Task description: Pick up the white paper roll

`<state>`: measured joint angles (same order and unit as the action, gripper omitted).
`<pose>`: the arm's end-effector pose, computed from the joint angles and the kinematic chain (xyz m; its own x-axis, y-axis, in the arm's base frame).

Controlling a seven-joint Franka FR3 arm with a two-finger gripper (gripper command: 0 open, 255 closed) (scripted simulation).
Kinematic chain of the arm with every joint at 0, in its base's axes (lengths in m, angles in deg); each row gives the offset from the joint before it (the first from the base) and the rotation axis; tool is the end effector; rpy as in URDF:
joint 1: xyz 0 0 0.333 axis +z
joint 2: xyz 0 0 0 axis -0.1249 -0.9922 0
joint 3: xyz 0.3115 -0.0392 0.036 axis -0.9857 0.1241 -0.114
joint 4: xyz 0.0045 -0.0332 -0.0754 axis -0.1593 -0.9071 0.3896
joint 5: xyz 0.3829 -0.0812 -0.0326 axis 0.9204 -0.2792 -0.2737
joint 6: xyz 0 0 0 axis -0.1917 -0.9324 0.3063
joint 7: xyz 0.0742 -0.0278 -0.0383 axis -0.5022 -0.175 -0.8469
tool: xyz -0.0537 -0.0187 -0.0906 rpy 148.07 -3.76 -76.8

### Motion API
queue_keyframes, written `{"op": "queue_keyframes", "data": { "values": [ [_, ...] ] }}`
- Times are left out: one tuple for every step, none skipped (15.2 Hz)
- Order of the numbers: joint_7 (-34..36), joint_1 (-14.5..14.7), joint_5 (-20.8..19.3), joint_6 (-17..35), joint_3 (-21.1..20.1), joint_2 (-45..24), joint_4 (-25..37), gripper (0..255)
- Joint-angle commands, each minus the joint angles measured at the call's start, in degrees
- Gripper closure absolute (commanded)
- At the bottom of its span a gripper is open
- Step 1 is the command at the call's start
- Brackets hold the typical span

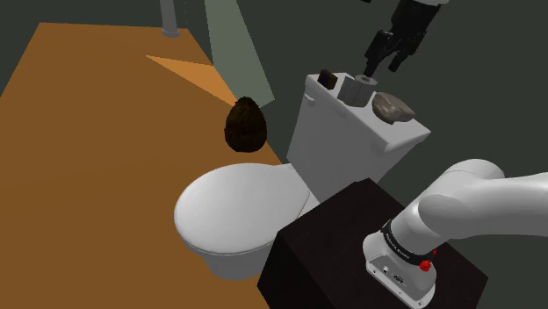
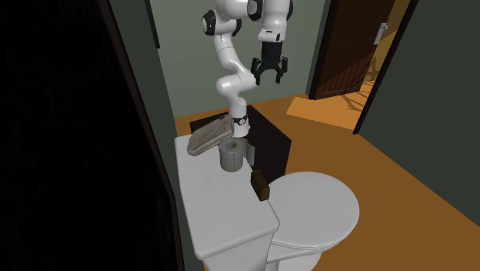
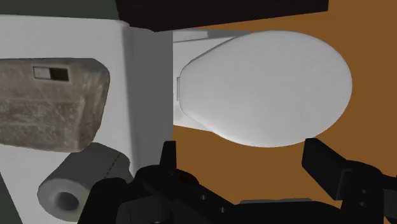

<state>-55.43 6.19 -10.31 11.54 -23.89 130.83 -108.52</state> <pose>0.2977 -0.0084 0.6222 0.9874 -0.1173 0.1066 -0.1267 -0.9883 0.0854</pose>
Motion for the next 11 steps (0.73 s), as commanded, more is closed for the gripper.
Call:
{"op": "queue_keyframes", "data": {
  "values": [
    [0.00, 0.00, 0.00, 0.00, 0.00, 0.00, 0.00, 0],
    [-1.04, -0.31, -0.52, 1.29, 1.18, -0.98, -0.09, 0],
    [-2.07, -0.61, -1.02, 2.57, 2.36, -2.03, -0.10, 0],
    [-3.09, -0.89, -1.46, 3.84, 3.54, -3.15, -0.04, 0],
    [-4.12, -1.17, -1.87, 5.11, 4.70, -4.33, 0.09, 0],
    [-5.16, -1.43, -2.22, 6.37, 5.86, -5.59, 0.30, 0],
    [-6.18, -1.65, -2.53, 7.61, 7.02, -6.90, 0.58, 0],
    [-7.22, -1.85, -2.78, 8.84, 8.18, -8.27, 0.94, 0],
    [-8.27, -2.03, -2.98, 10.04, 9.33, -9.70, 1.37, 0],
    [-9.32, -2.18, -3.11, 11.22, 10.48, -11.19, 1.87, 0],
    [-10.39, -2.31, -3.18, 12.38, 11.62, -12.73, 2.45, 0]
  ]
}}
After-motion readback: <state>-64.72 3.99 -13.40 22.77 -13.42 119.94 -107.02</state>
